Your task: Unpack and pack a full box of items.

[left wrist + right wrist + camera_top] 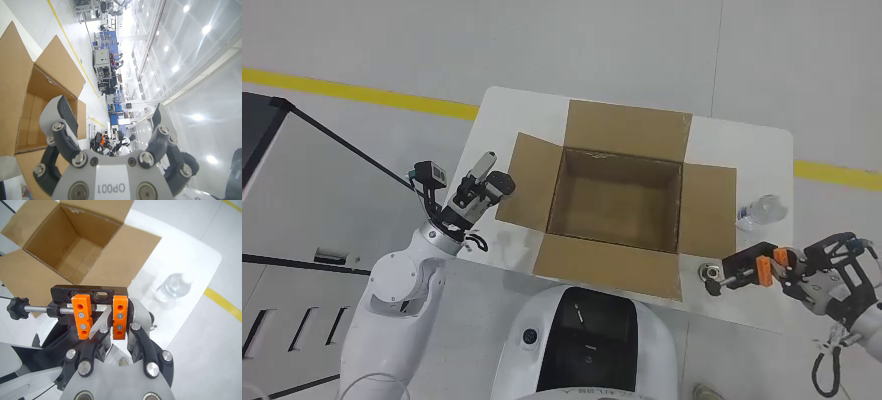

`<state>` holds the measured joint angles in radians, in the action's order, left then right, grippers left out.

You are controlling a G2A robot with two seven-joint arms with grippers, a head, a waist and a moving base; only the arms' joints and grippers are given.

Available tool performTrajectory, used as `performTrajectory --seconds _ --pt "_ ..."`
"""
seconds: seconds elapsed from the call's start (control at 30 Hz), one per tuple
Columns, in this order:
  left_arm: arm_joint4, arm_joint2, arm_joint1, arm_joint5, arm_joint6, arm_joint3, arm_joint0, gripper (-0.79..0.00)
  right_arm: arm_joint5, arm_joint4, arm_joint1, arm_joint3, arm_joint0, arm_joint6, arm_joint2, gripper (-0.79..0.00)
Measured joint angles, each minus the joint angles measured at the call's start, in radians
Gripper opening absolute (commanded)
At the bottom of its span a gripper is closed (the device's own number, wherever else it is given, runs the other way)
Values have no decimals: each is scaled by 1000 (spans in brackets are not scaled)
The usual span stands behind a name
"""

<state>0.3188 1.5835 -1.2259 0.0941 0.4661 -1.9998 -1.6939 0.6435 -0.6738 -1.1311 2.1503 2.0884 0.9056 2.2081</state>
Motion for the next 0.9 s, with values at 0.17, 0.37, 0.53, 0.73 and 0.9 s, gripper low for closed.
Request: performTrajectory --seconds 0.17,0.37,0.53,0.73,0.9 --pt "0 0 0 0 0 0 0 0 23 -56 -12 -98 122 -73 36 -785" --pt "0 0 0 0 0 0 0 0 -103 -186 -25 -217 134 -191 -26 -785" --pt "0 0 0 0 0 0 0 0 -160 -224 -25 -247 95 -187 -92 -785" --pt "0 0 0 0 0 0 0 0 -194 -257 -25 -266 59 -186 -133 -785" --pt "0 0 0 0 0 0 0 0 -281 -359 -23 -347 -37 -159 -240 -785"
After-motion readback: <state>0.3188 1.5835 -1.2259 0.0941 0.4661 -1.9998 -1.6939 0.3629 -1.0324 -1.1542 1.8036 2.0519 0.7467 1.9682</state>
